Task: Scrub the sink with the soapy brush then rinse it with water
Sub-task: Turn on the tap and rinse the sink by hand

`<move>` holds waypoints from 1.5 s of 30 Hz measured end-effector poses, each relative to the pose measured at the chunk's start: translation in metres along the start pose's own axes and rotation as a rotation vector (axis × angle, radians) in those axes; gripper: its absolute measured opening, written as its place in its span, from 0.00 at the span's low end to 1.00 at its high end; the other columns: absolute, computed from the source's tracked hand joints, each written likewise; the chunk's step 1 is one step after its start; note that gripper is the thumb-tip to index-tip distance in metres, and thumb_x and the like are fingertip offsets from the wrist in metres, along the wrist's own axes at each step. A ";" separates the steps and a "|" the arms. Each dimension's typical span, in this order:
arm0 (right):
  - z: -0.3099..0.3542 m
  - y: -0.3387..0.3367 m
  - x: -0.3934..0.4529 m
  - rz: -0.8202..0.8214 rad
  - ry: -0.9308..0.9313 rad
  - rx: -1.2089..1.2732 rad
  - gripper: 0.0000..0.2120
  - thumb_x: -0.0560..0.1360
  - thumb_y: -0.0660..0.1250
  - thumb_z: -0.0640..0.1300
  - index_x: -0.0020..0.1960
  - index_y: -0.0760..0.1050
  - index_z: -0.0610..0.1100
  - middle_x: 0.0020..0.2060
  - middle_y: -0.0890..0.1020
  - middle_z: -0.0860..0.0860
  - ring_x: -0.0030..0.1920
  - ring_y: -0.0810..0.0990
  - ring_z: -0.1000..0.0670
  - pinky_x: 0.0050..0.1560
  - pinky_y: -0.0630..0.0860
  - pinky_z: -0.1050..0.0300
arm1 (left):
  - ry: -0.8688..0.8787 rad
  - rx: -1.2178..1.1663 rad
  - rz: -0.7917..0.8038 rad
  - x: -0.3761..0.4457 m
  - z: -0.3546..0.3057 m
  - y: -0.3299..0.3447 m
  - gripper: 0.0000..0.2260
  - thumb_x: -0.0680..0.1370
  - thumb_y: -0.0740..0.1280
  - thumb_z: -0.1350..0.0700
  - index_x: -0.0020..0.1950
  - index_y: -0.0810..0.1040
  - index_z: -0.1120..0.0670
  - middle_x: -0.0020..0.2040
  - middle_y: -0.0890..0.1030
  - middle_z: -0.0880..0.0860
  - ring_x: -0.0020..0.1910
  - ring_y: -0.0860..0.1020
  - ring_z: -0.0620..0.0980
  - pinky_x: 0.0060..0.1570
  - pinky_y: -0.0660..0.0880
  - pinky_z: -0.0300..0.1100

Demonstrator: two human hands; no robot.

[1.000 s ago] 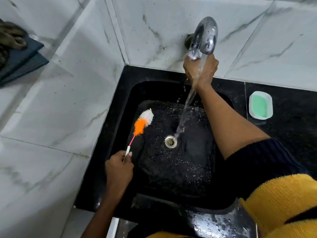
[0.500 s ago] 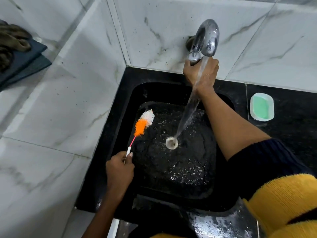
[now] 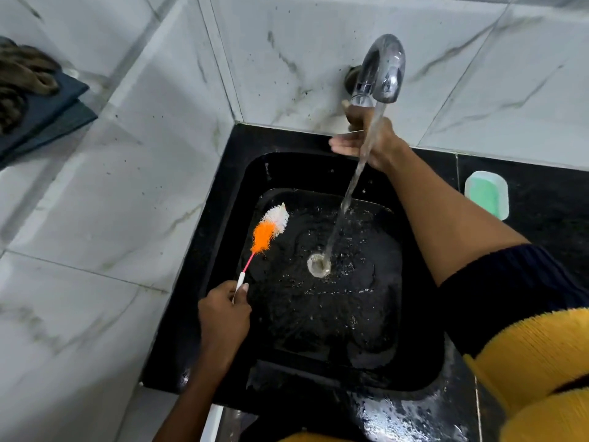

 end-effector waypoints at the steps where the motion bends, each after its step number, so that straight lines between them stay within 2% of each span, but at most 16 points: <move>1: -0.002 0.002 0.002 0.025 0.021 0.035 0.20 0.73 0.73 0.48 0.53 0.74 0.32 0.41 0.80 0.37 0.37 0.84 0.40 0.36 0.81 0.50 | 0.000 0.000 0.001 0.000 -0.001 0.000 0.14 0.79 0.68 0.56 0.33 0.78 0.56 0.27 0.78 0.52 0.28 0.78 0.52 0.31 0.70 0.42; 4: -0.006 0.013 0.006 -0.086 0.009 -0.003 0.11 0.74 0.70 0.46 0.42 0.75 0.38 0.34 0.78 0.39 0.25 0.77 0.46 0.26 0.75 0.57 | 0.000 -0.015 0.001 -0.002 -0.003 0.001 0.14 0.79 0.68 0.56 0.34 0.78 0.56 0.26 0.78 0.52 0.27 0.78 0.52 0.30 0.70 0.41; 7: -0.006 0.016 0.008 -0.241 -0.037 -0.155 0.11 0.70 0.68 0.46 0.41 0.75 0.37 0.30 0.80 0.40 0.22 0.76 0.47 0.24 0.73 0.59 | -0.008 -0.016 0.000 -0.001 -0.002 0.000 0.14 0.79 0.68 0.56 0.34 0.78 0.55 0.27 0.78 0.52 0.27 0.77 0.52 0.30 0.69 0.40; 10: 0.001 0.014 0.016 -0.142 0.012 0.014 0.06 0.71 0.66 0.42 0.41 0.75 0.39 0.31 0.75 0.43 0.21 0.71 0.49 0.21 0.67 0.63 | -0.009 -0.021 -0.015 0.000 -0.001 -0.004 0.13 0.79 0.67 0.56 0.34 0.79 0.55 0.26 0.79 0.52 0.28 0.78 0.52 0.30 0.71 0.42; 12: 0.003 0.012 0.023 -0.110 0.032 0.070 0.07 0.73 0.65 0.43 0.37 0.74 0.43 0.30 0.70 0.47 0.21 0.67 0.51 0.21 0.62 0.65 | 0.005 -0.018 -0.031 0.000 -0.001 -0.006 0.13 0.79 0.68 0.57 0.35 0.79 0.57 0.26 0.79 0.52 0.29 0.79 0.53 0.33 0.73 0.44; 14: 0.002 0.013 0.025 -0.180 0.017 -0.021 0.07 0.68 0.68 0.46 0.36 0.72 0.44 0.28 0.70 0.48 0.21 0.67 0.51 0.22 0.64 0.64 | 0.006 -0.016 -0.035 0.000 0.000 -0.006 0.13 0.79 0.68 0.57 0.35 0.79 0.58 0.26 0.79 0.52 0.29 0.79 0.54 0.35 0.74 0.46; 16: 0.002 0.016 0.023 -0.275 -0.030 -0.128 0.09 0.64 0.68 0.48 0.36 0.72 0.44 0.28 0.73 0.48 0.23 0.70 0.49 0.24 0.70 0.61 | -0.005 -0.010 -0.029 0.000 0.001 -0.004 0.13 0.79 0.68 0.57 0.35 0.79 0.58 0.26 0.79 0.52 0.29 0.79 0.53 0.34 0.73 0.45; 20: 0.002 0.017 0.025 -0.392 -0.115 -0.314 0.12 0.64 0.68 0.53 0.38 0.75 0.44 0.34 0.81 0.50 0.29 0.80 0.49 0.27 0.78 0.58 | 0.006 -0.003 -0.027 -0.002 -0.001 -0.004 0.13 0.79 0.67 0.57 0.35 0.78 0.56 0.26 0.79 0.52 0.29 0.79 0.53 0.34 0.73 0.45; 25: 0.000 0.017 0.030 -0.440 -0.259 -0.527 0.08 0.69 0.64 0.50 0.36 0.74 0.46 0.34 0.79 0.53 0.33 0.76 0.54 0.28 0.65 0.65 | -0.007 -0.003 -0.035 -0.002 -0.004 -0.004 0.15 0.79 0.67 0.57 0.33 0.77 0.56 0.26 0.79 0.52 0.28 0.79 0.51 0.31 0.70 0.36; 27: -0.001 0.015 0.031 -0.373 -0.232 -0.482 0.08 0.69 0.64 0.50 0.38 0.75 0.45 0.34 0.78 0.53 0.32 0.75 0.54 0.27 0.65 0.64 | -0.012 -0.011 -0.032 -0.003 -0.006 -0.003 0.14 0.79 0.67 0.57 0.33 0.78 0.56 0.26 0.79 0.51 0.28 0.78 0.50 0.28 0.68 0.30; 29: -0.003 0.013 0.034 -0.205 -0.095 -0.155 0.07 0.71 0.64 0.48 0.39 0.76 0.45 0.30 0.75 0.52 0.26 0.72 0.54 0.26 0.64 0.65 | -0.014 -0.020 -0.028 -0.005 -0.007 -0.002 0.13 0.79 0.67 0.57 0.34 0.79 0.55 0.26 0.79 0.51 0.28 0.79 0.49 0.28 0.67 0.30; 31: -0.005 0.010 0.038 -0.060 0.080 0.228 0.14 0.76 0.59 0.46 0.32 0.71 0.45 0.25 0.69 0.51 0.21 0.64 0.53 0.23 0.59 0.66 | -0.014 -0.017 -0.025 -0.005 -0.008 0.000 0.13 0.80 0.67 0.57 0.35 0.79 0.54 0.26 0.79 0.51 0.28 0.79 0.50 0.29 0.70 0.34; 33: -0.008 0.011 0.040 0.105 0.185 0.462 0.20 0.76 0.55 0.51 0.28 0.67 0.45 0.23 0.66 0.50 0.21 0.60 0.53 0.21 0.57 0.66 | -0.012 -0.010 -0.024 -0.006 -0.008 0.001 0.13 0.80 0.67 0.56 0.35 0.79 0.55 0.26 0.79 0.52 0.28 0.79 0.50 0.30 0.70 0.37; 37: -0.021 0.013 0.041 0.318 0.232 0.776 0.18 0.71 0.56 0.54 0.37 0.71 0.39 0.25 0.68 0.49 0.22 0.61 0.53 0.21 0.59 0.64 | -0.040 -0.018 -0.021 -0.007 -0.007 0.000 0.13 0.80 0.67 0.57 0.35 0.79 0.56 0.26 0.80 0.52 0.28 0.79 0.50 0.31 0.71 0.37; 41: -0.014 0.009 0.039 0.224 0.244 0.752 0.14 0.72 0.57 0.51 0.39 0.70 0.40 0.32 0.72 0.46 0.27 0.69 0.51 0.26 0.61 0.65 | -0.039 -0.039 -0.023 -0.004 -0.005 -0.003 0.13 0.80 0.67 0.57 0.35 0.79 0.56 0.27 0.79 0.52 0.29 0.79 0.51 0.32 0.72 0.40; 45: -0.001 -0.005 0.043 0.089 0.135 0.365 0.12 0.76 0.54 0.50 0.41 0.71 0.44 0.32 0.72 0.48 0.34 0.78 0.49 0.27 0.61 0.65 | -0.021 -0.014 -0.016 -0.003 -0.006 -0.002 0.14 0.80 0.67 0.56 0.33 0.78 0.56 0.26 0.79 0.52 0.28 0.78 0.51 0.32 0.72 0.42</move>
Point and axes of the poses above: each hand's wrist, its own x-axis towards the middle knuckle, its own y-axis out of the palm, z = x × y, the point moved 2 cm from there along x, towards the middle knuckle
